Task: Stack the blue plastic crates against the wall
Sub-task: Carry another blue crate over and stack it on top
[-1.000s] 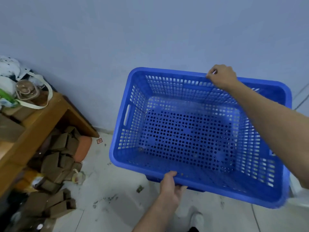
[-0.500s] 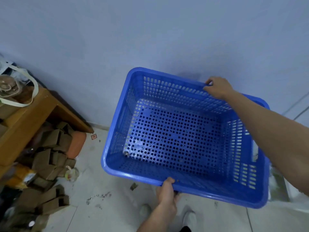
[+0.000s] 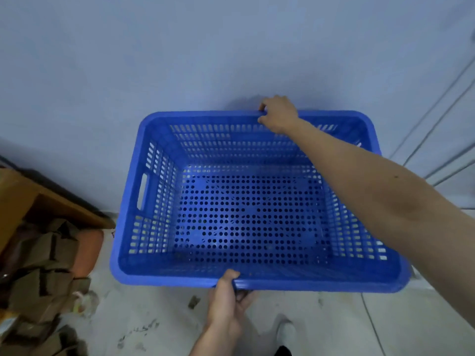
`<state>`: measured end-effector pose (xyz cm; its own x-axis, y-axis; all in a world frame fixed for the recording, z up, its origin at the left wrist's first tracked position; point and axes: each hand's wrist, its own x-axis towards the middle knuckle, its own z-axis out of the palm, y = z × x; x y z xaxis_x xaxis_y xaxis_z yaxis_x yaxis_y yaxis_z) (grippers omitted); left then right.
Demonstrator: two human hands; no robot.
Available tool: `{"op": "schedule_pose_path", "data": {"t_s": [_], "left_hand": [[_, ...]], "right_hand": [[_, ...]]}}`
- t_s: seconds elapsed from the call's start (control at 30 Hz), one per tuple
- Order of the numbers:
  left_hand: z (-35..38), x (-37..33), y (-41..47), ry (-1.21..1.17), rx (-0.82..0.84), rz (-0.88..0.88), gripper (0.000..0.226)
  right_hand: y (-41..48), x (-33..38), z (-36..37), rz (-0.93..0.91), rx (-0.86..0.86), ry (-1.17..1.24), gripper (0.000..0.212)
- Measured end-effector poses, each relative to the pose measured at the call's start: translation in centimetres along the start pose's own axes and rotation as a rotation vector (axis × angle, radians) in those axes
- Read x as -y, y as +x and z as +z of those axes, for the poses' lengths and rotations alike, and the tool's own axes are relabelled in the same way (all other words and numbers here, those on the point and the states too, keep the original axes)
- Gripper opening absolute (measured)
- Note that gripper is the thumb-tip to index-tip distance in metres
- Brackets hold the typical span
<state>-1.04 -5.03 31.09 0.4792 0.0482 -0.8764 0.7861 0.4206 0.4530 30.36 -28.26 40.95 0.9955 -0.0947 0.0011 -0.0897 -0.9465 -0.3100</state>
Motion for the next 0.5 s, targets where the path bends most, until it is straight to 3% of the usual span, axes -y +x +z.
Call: {"op": "schedule_pose_path", "data": {"t_s": [0.27, 0.5], "left_hand": [[0.2, -0.6, 0.2, -0.069, -0.034, -0.07, 0.005], [0.0, 0.2, 0.9, -0.05, -0.073, -0.073, 0.02]], "right_hand": [[1.1, 0.0, 2.1, -0.013, -0.031, -0.099, 0.028], [0.2, -0.5, 3.8, 0.061, 0.023, -0.084, 0.028]]}}
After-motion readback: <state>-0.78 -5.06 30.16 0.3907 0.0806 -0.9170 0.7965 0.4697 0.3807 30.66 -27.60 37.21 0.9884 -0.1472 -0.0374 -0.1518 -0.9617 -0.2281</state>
